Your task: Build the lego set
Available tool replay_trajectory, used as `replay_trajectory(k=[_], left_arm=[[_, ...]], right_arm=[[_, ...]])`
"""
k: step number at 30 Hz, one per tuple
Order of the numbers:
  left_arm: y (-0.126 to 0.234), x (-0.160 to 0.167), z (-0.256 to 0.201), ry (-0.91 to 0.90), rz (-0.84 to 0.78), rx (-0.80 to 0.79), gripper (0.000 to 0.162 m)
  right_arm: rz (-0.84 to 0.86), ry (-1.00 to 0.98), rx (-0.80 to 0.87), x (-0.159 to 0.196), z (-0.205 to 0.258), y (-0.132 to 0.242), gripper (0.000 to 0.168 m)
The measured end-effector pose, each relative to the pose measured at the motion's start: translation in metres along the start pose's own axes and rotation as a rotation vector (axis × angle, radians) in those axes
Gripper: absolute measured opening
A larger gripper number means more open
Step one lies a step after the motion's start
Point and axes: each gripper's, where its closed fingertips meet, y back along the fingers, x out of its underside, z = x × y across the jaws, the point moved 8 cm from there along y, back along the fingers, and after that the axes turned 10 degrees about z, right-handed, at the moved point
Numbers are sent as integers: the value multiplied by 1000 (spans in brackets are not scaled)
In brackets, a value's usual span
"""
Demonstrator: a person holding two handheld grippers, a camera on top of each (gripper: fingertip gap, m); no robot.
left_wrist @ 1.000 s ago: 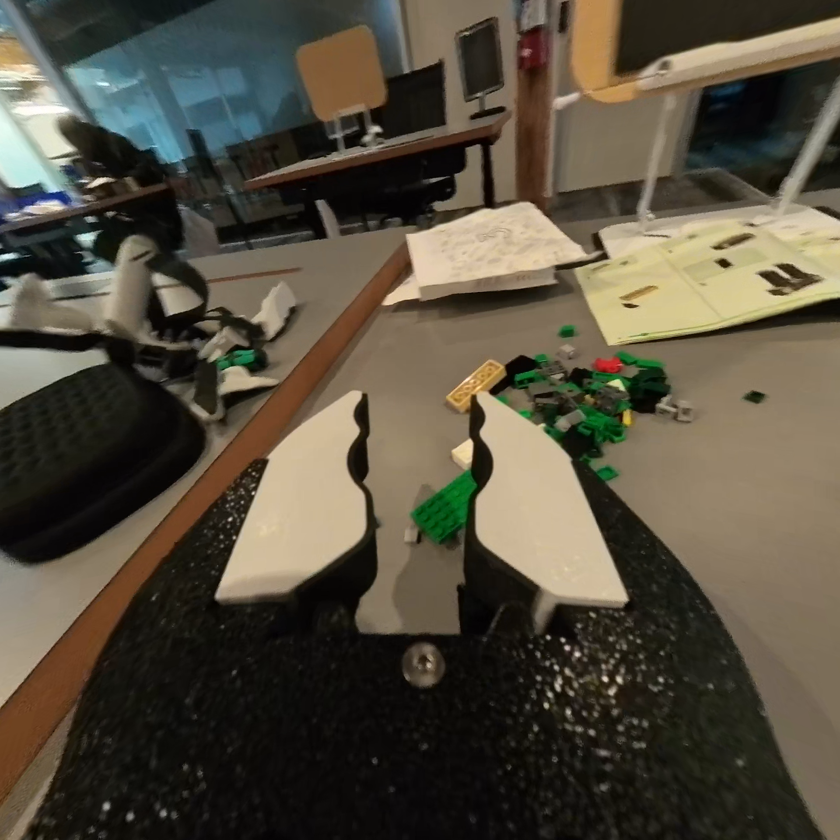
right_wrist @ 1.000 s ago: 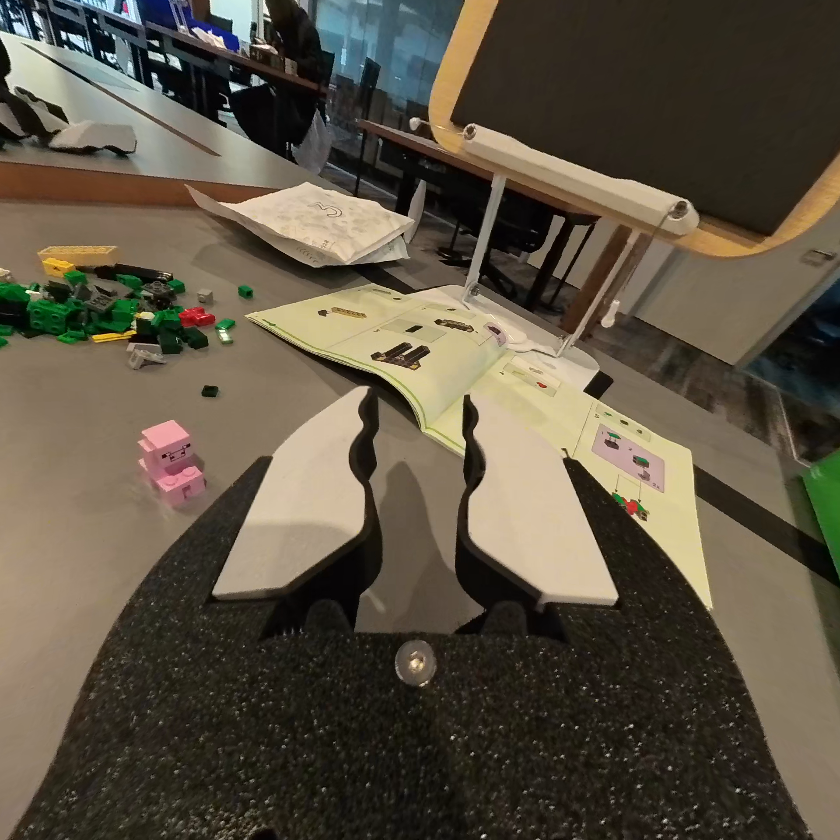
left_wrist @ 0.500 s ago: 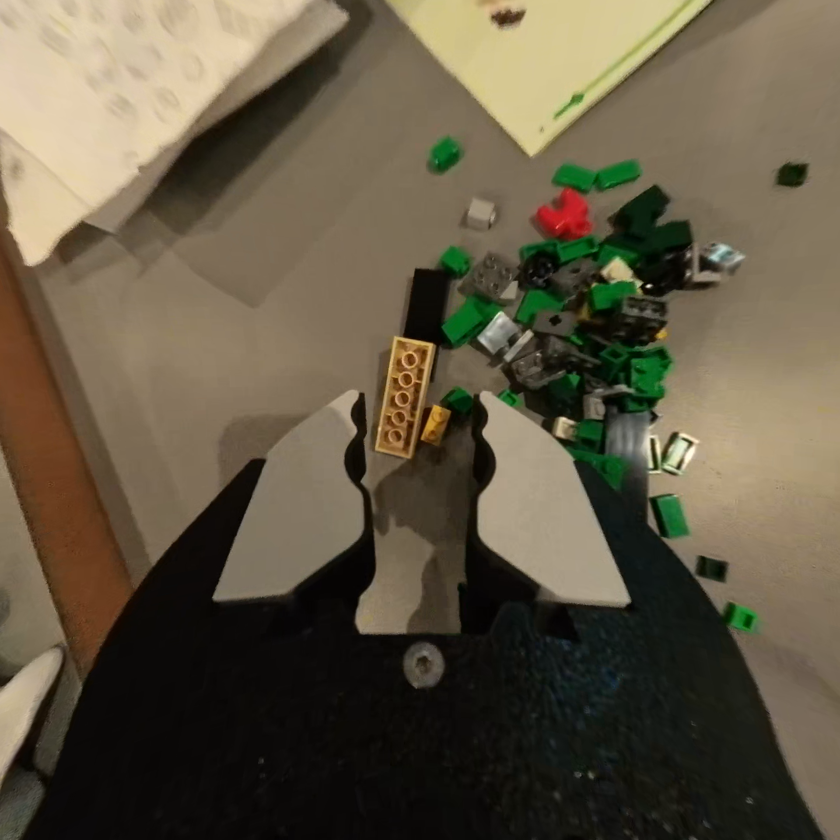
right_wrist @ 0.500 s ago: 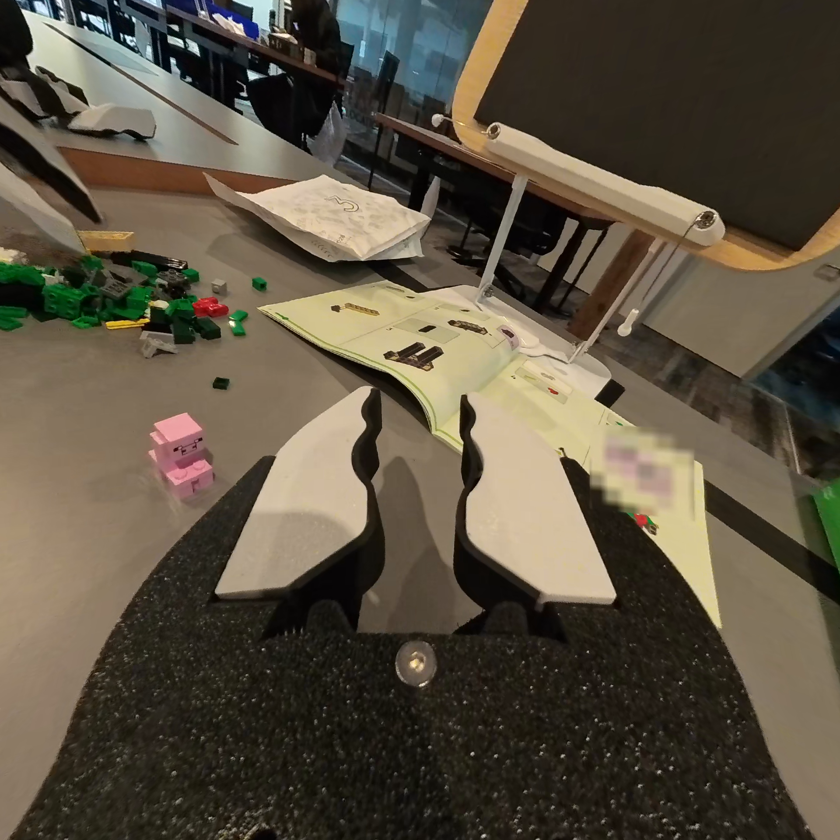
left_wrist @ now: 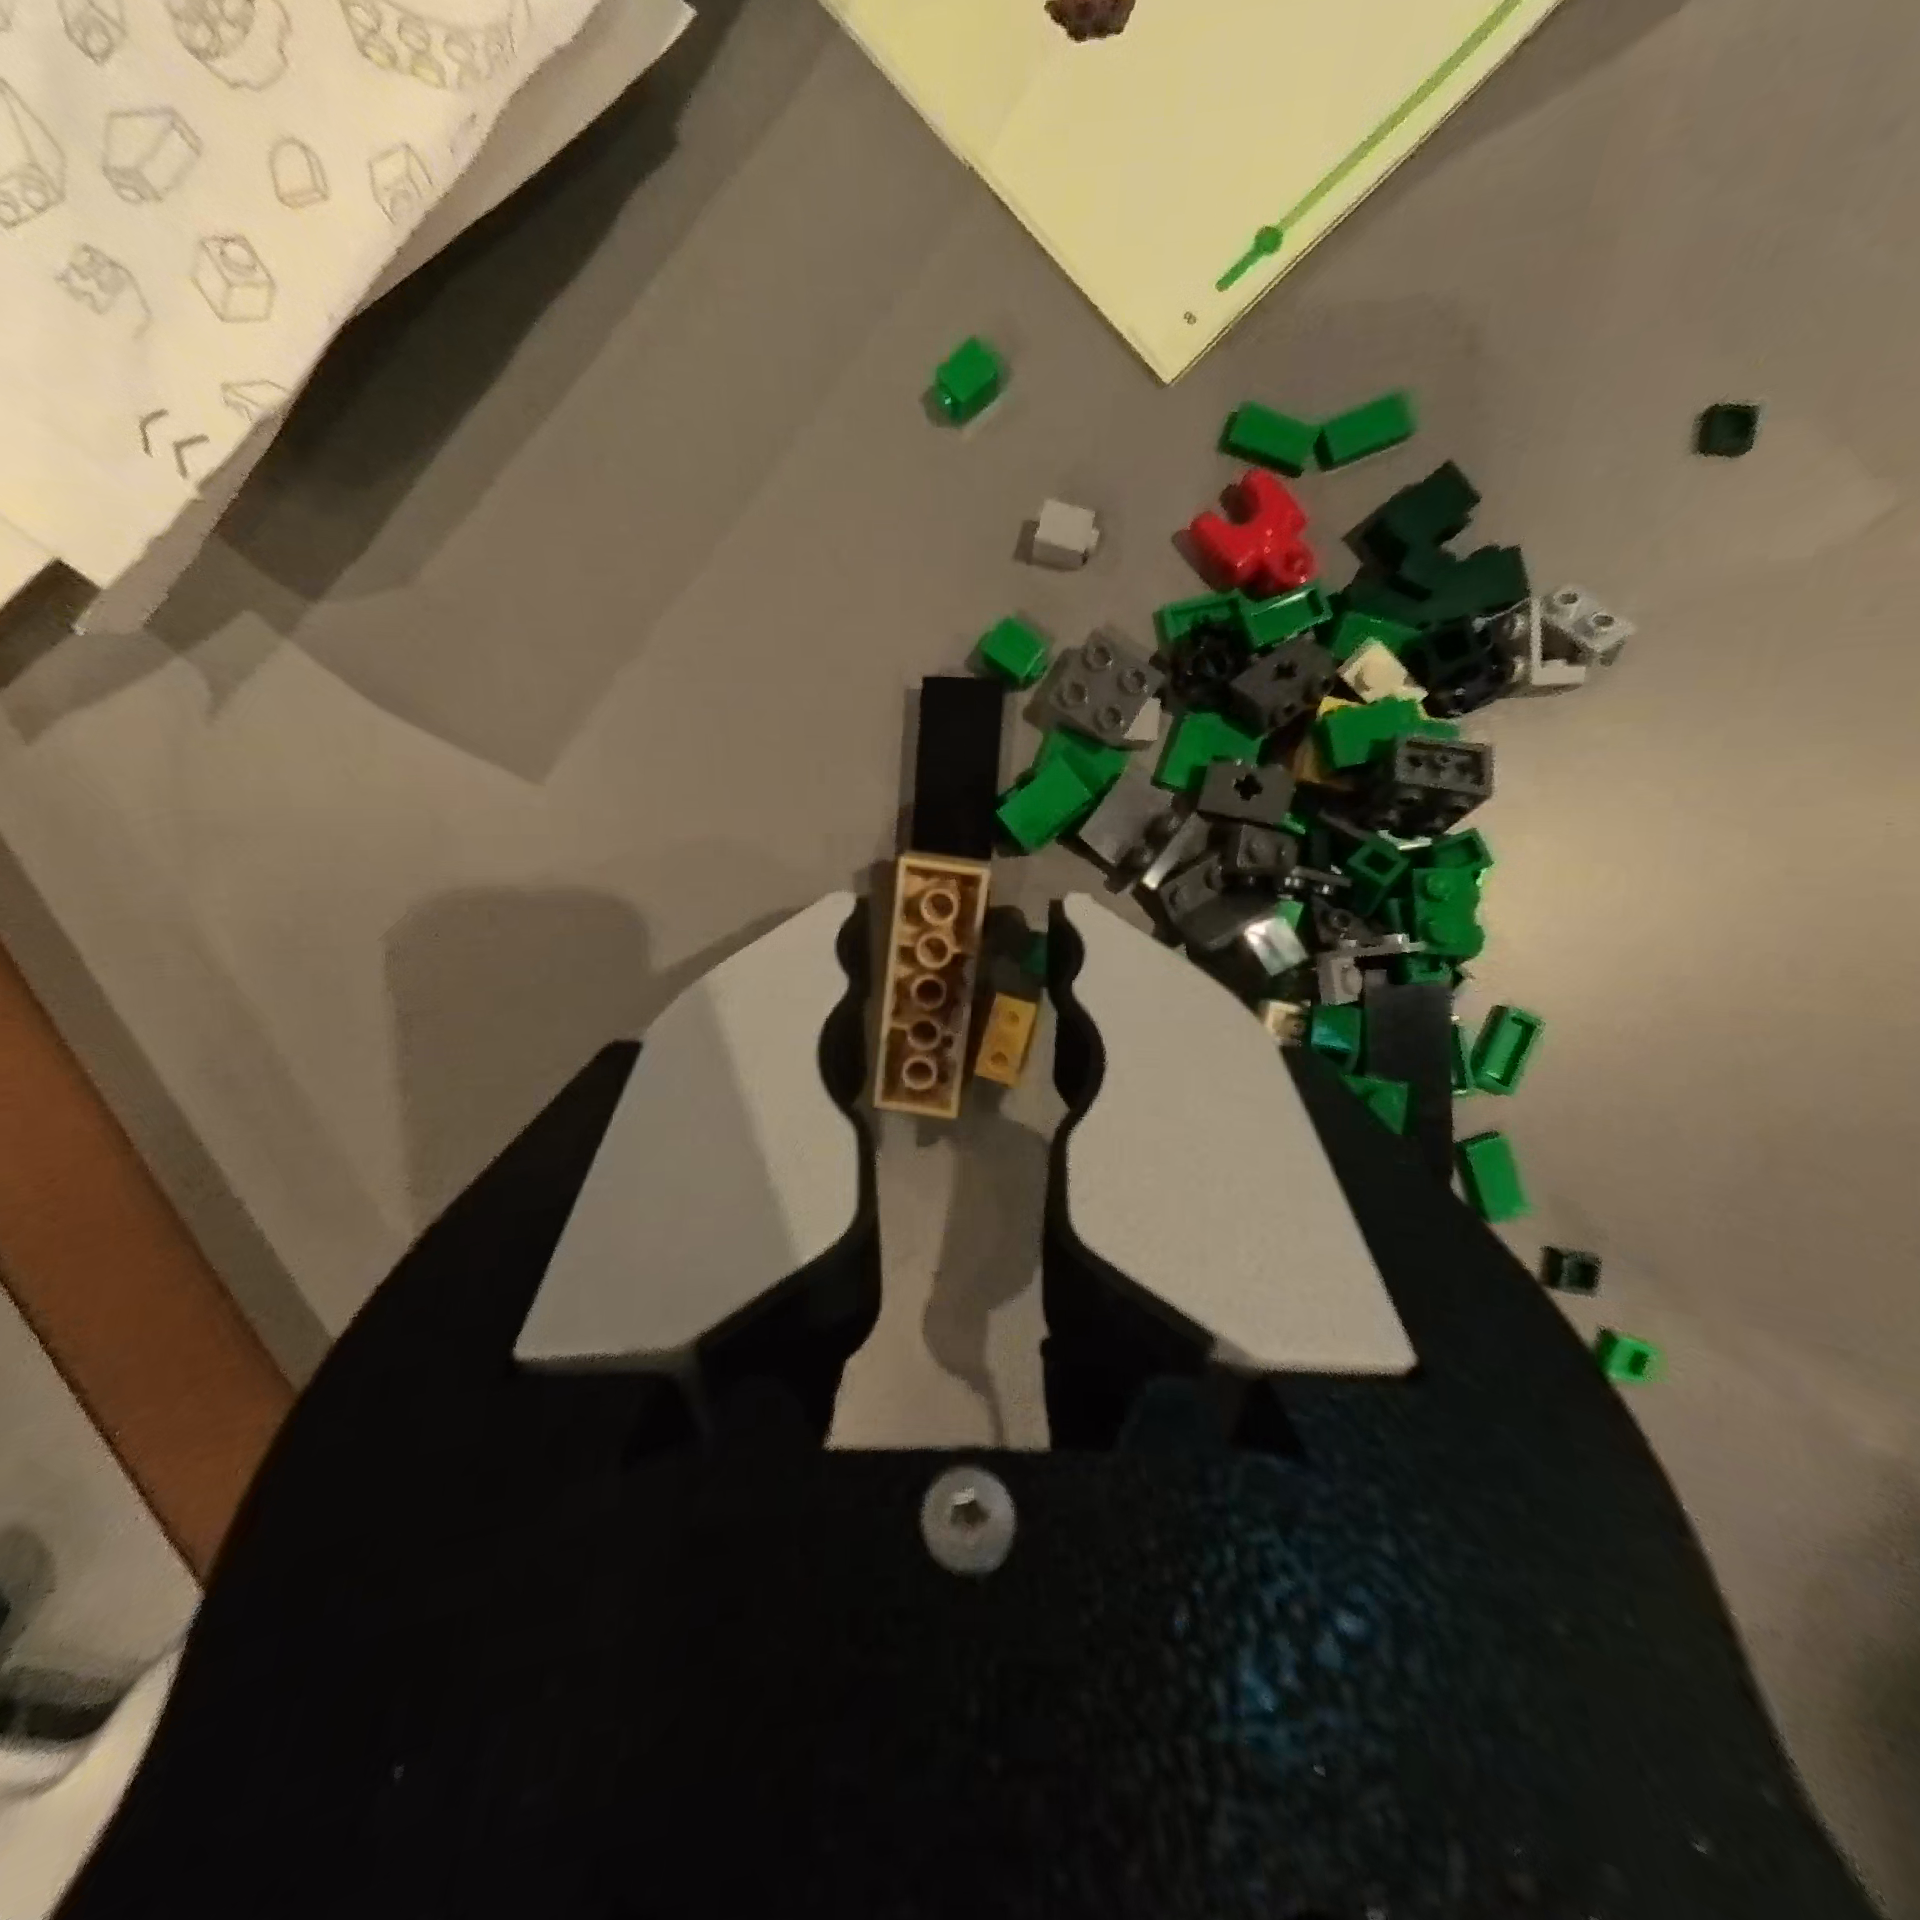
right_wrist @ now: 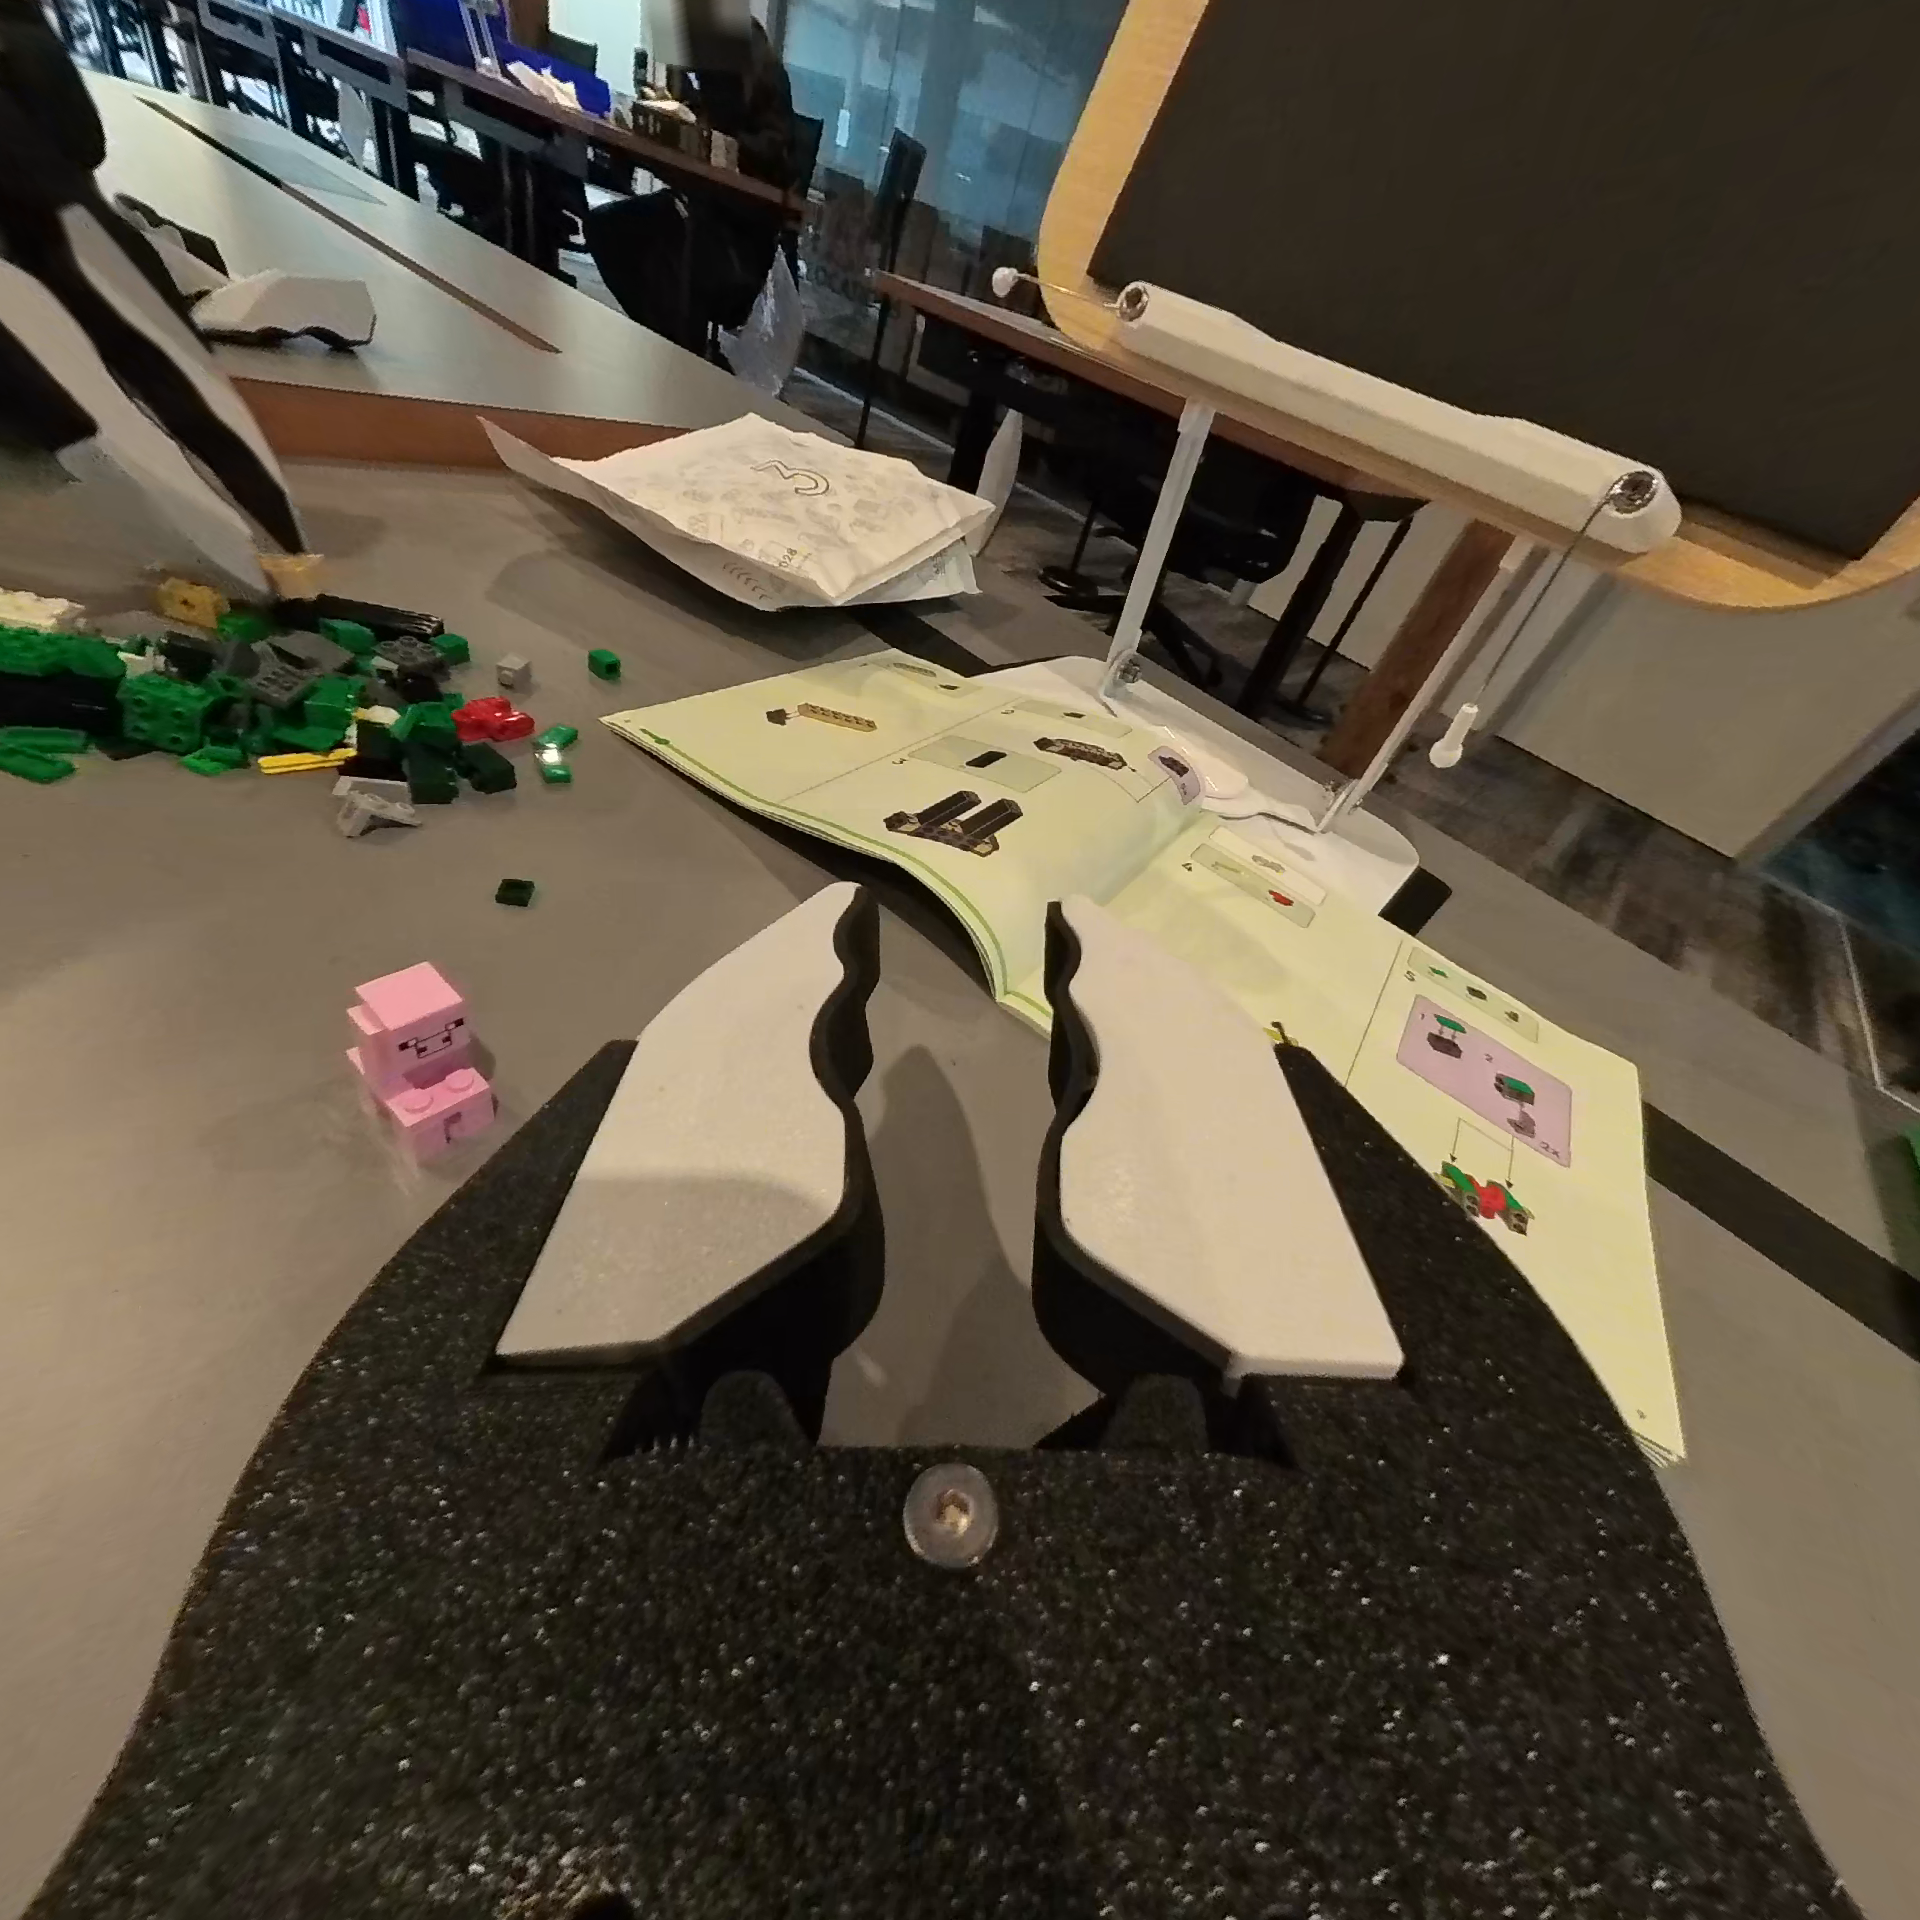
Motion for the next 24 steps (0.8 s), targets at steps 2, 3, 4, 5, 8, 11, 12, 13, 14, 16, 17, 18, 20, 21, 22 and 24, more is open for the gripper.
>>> replay_trajectory(k=[2,3,4,5,8,11,12,13,14,16,17,18,20,21,22,24], left_arm=[[-2,-2,3,-4,33,4,32],[-4,-2,4,-9,57,2,33],[-5,-2,5,-13,74,0,31],[-6,-3,5,-15,82,7,28],[-6,-2,5,-40,123,-6,16],[5,-3,3,-42,72,-59,16],[11,-5,0,-41,28,-68,16],[16,-6,-3,-40,-12,-73,16],[21,-8,-8,-41,-49,-73,16],[32,-13,-21,-48,-136,-54,16],[37,-17,-30,-53,-177,-41,16],[43,-21,-40,-60,-211,-32,16],[51,-32,-65,-85,-264,-11,16],[54,-40,-80,-104,-286,7,16],[55,-48,-98,-128,-306,24,16],[55,-65,-134,-182,-345,45,16]], right_arm=[[0,-1,-1,0,0,0,30],[0,-2,-3,0,0,0,30],[-1,-3,-4,0,0,0,29],[-1,-3,-6,0,0,0,29],[-2,-6,-10,0,0,0,28],[-5,-10,-17,0,0,0,26],[-6,-12,-19,0,-1,0,26],[-7,-14,-20,0,-1,0,26],[-9,-15,-22,0,-1,0,26],[-13,-20,-23,0,-1,0,26],[-17,-23,-22,-1,-1,1,26],[-22,-30,-22,0,-2,1,25],[-35,-56,-18,0,-5,3,25],[-46,-75,-15,0,-7,4,25],[-57,-95,-11,0,-10,5,25],[-66,-122,15,2,-18,11,25]])
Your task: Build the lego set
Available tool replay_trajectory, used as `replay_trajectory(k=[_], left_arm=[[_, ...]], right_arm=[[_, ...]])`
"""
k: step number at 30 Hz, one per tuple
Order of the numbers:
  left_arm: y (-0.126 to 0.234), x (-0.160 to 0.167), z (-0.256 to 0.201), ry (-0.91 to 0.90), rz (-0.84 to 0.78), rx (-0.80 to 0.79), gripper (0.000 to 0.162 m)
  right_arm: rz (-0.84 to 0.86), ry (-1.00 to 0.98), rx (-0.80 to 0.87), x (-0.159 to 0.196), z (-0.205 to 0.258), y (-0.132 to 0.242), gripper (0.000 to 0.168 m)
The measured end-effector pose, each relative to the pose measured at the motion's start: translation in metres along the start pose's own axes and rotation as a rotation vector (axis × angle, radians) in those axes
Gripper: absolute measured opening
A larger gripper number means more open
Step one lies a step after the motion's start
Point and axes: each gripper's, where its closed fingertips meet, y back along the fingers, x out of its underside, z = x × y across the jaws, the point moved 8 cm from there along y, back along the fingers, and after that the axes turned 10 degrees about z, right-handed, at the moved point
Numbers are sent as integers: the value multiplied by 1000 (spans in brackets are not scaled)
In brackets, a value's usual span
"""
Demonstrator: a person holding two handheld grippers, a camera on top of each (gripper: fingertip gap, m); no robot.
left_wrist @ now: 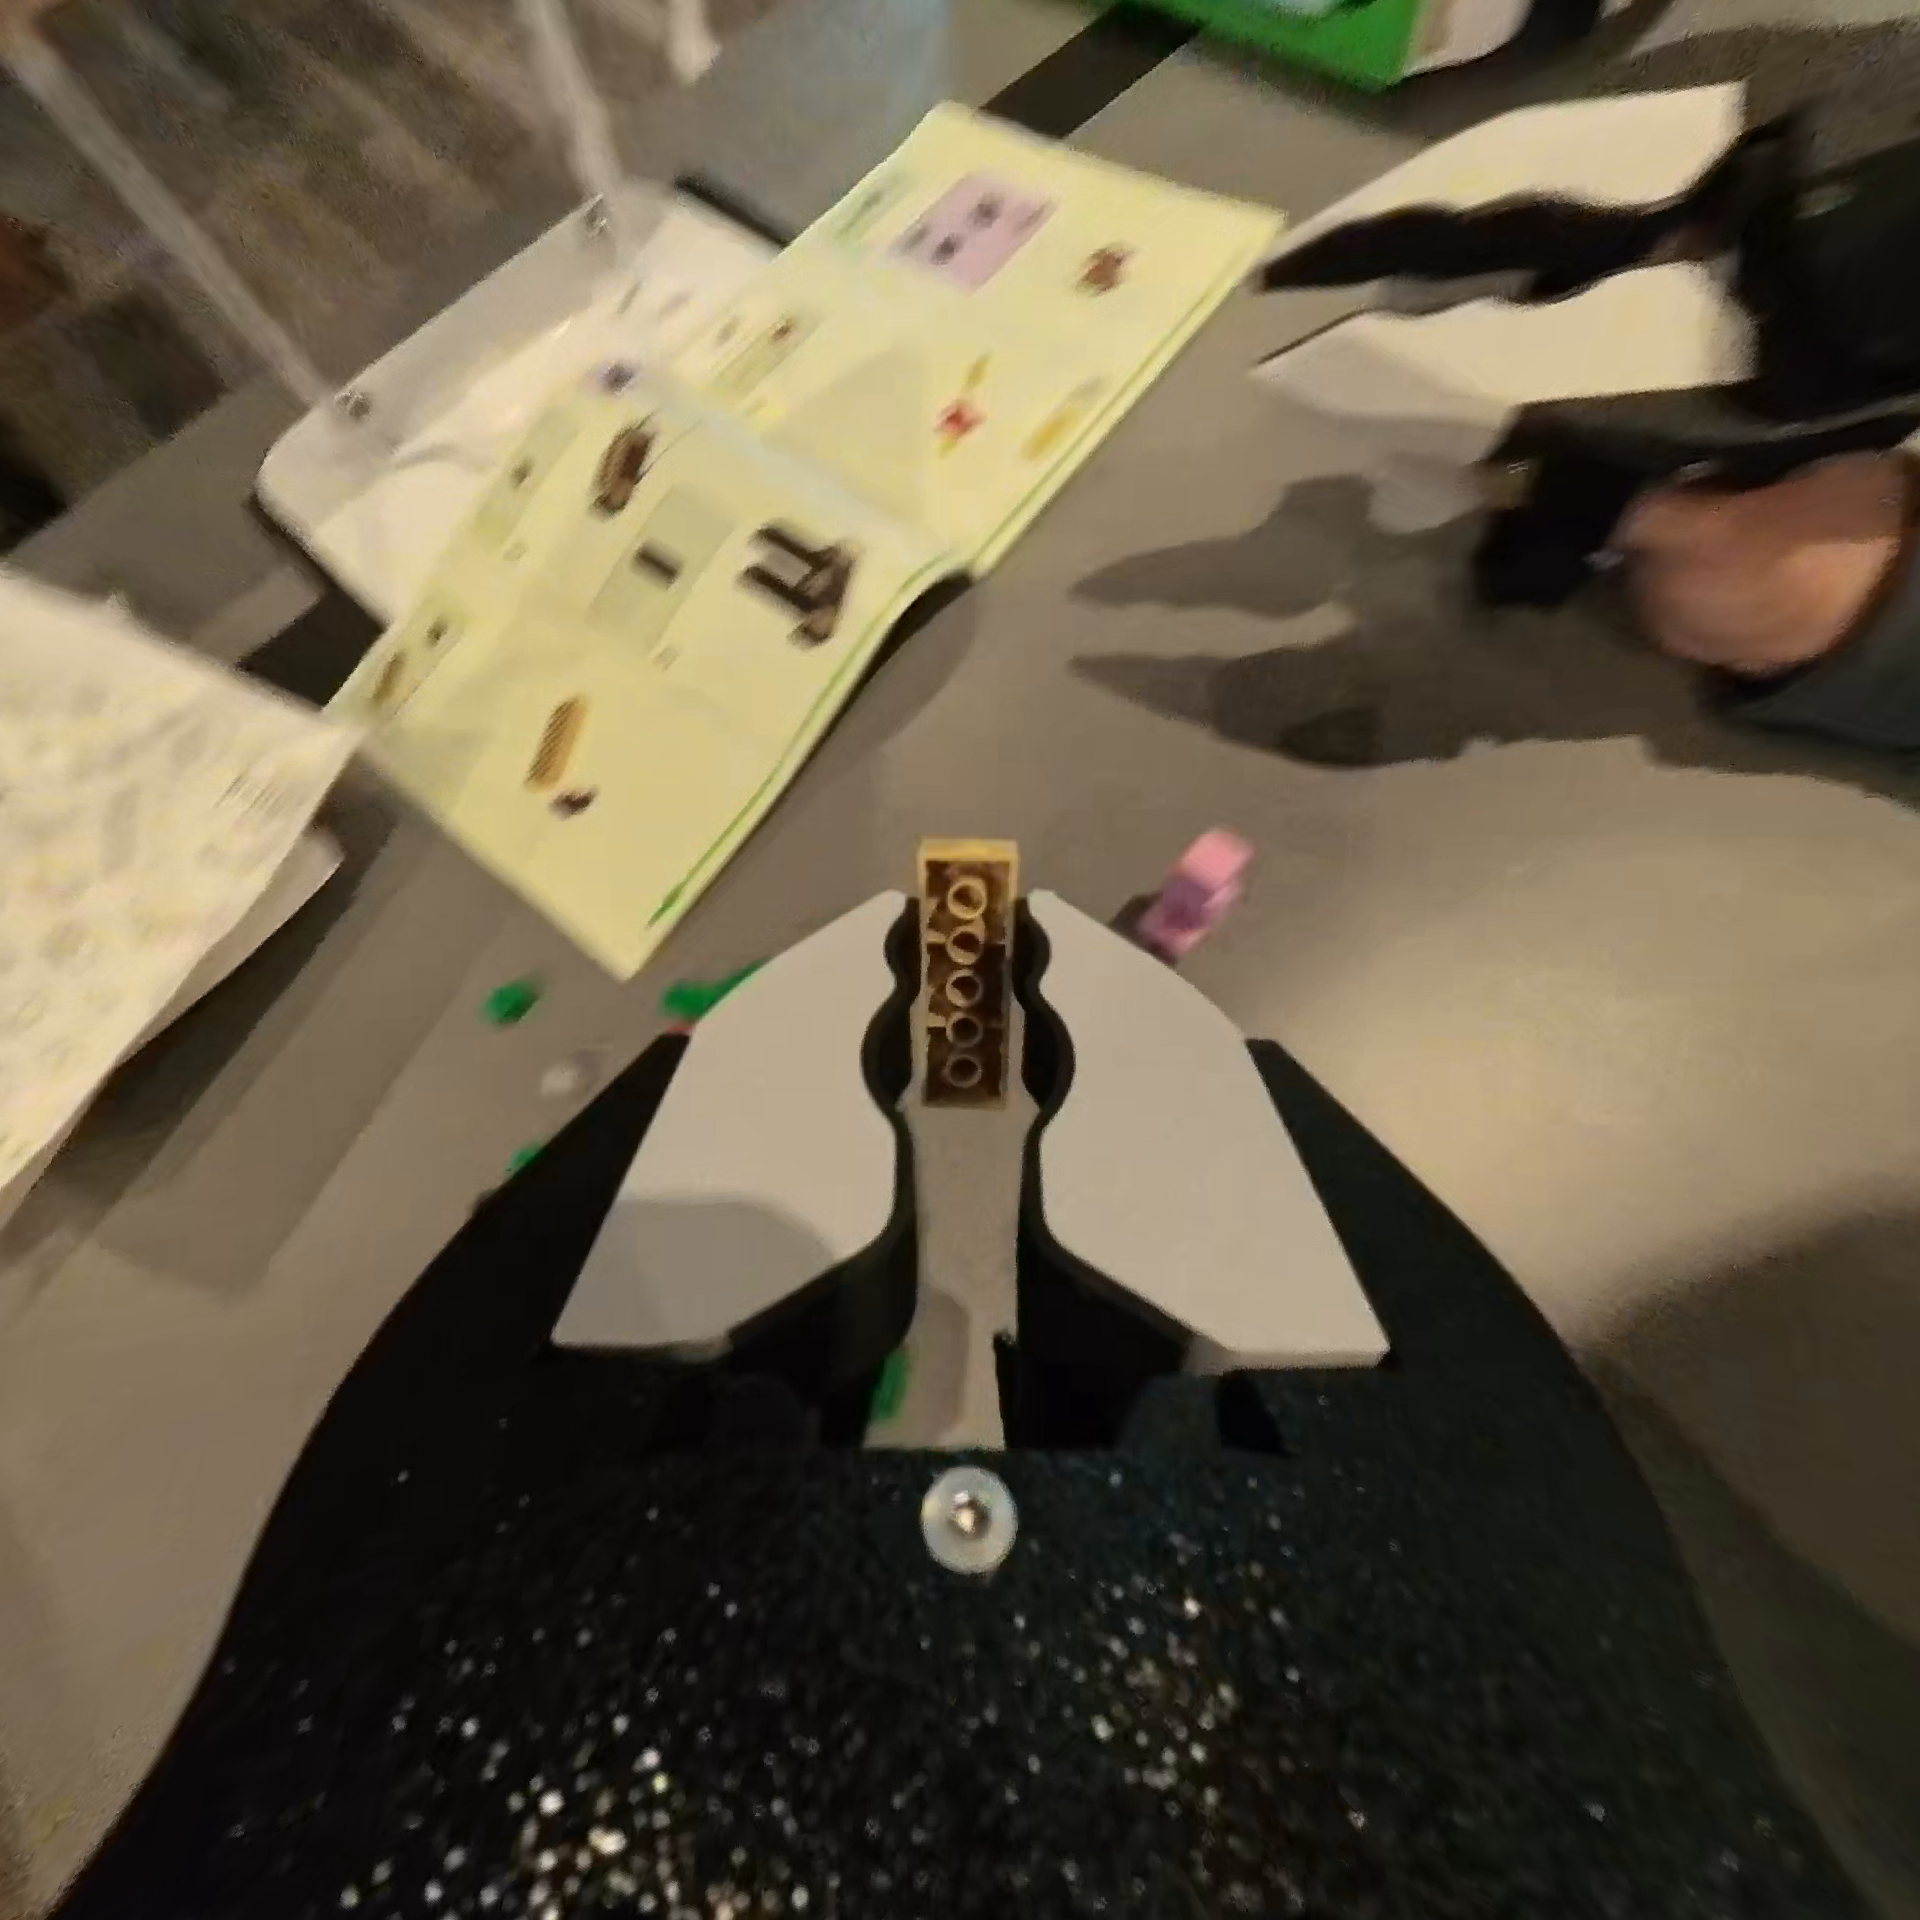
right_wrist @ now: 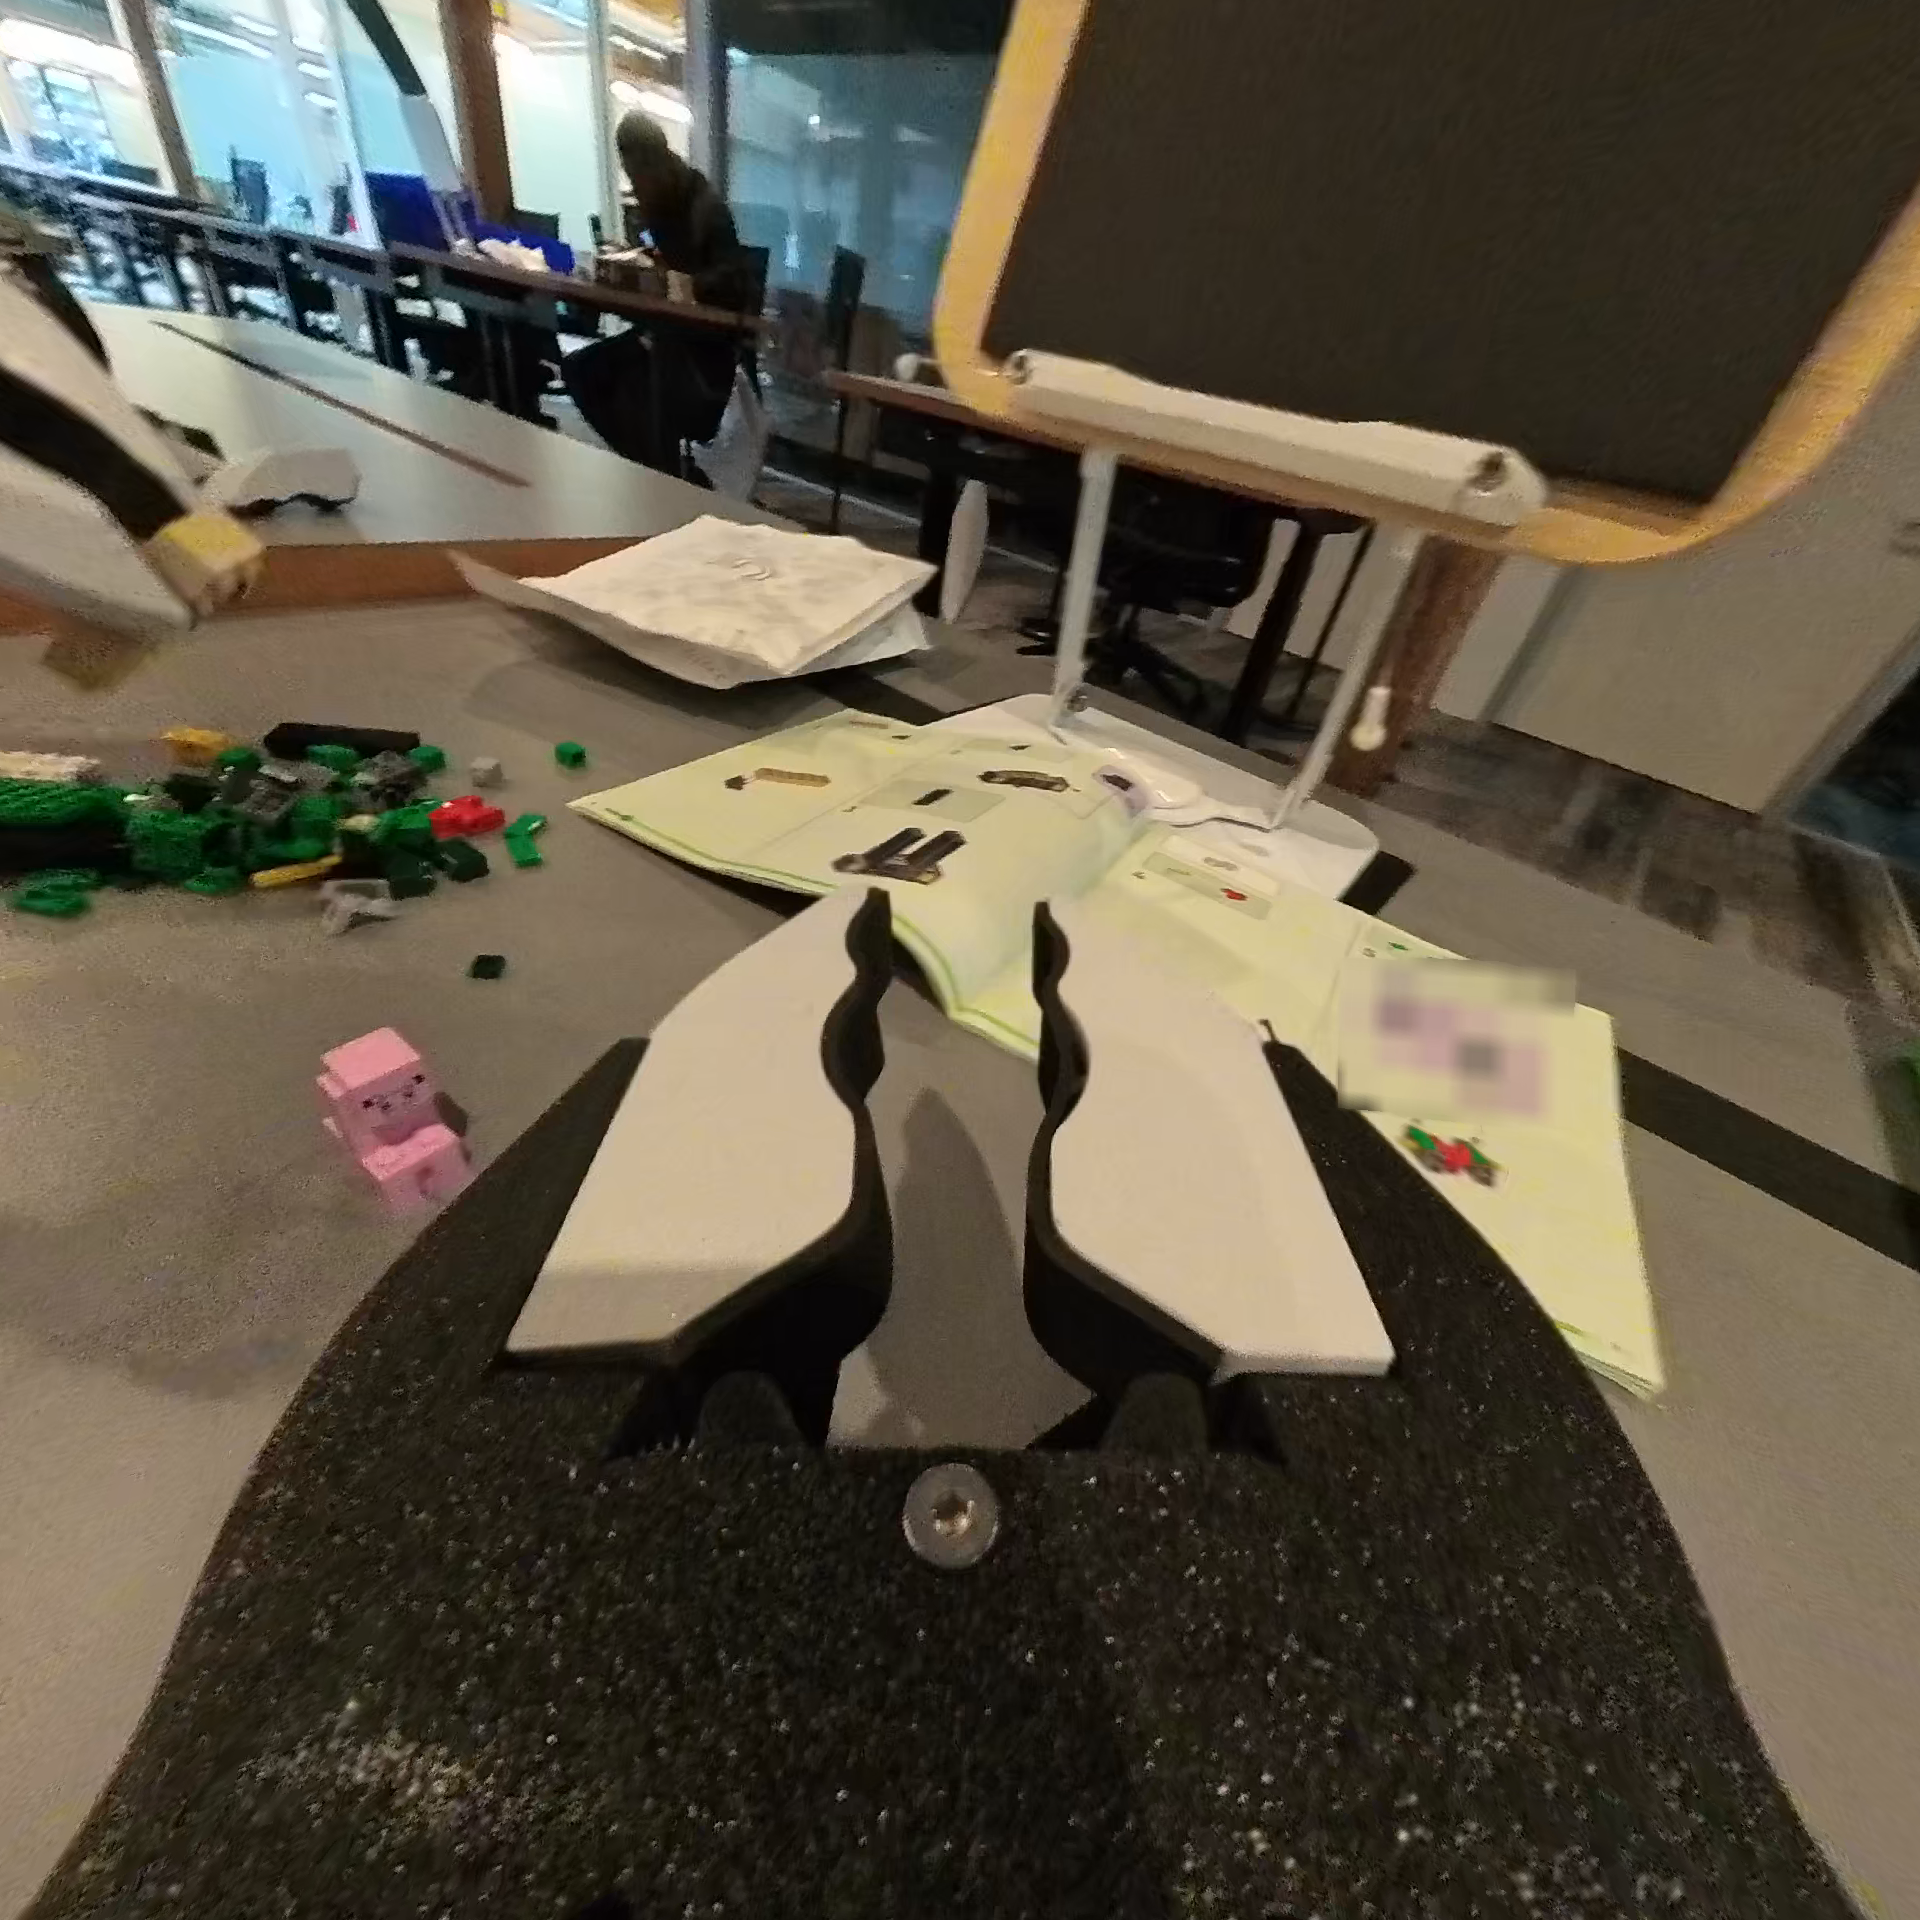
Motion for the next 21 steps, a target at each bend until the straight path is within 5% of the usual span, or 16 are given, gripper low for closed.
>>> replay_trajectory(k=[4,12,17,21], left_arm=[[-27,-39,-67,-54,-103,86,16],[-97,-83,-149,-210,4,232,16],[-105,-107,-156,-171,-268,312,17],[-89,-115,-150,-50,-640,542,17]], right_arm=[[-38,-15,111,-1,-30,23,25],[-16,-23,154,25,-76,78,24],[-89,34,-77,27,-70,108,25],[-155,4,-420,20,-67,123,29]])
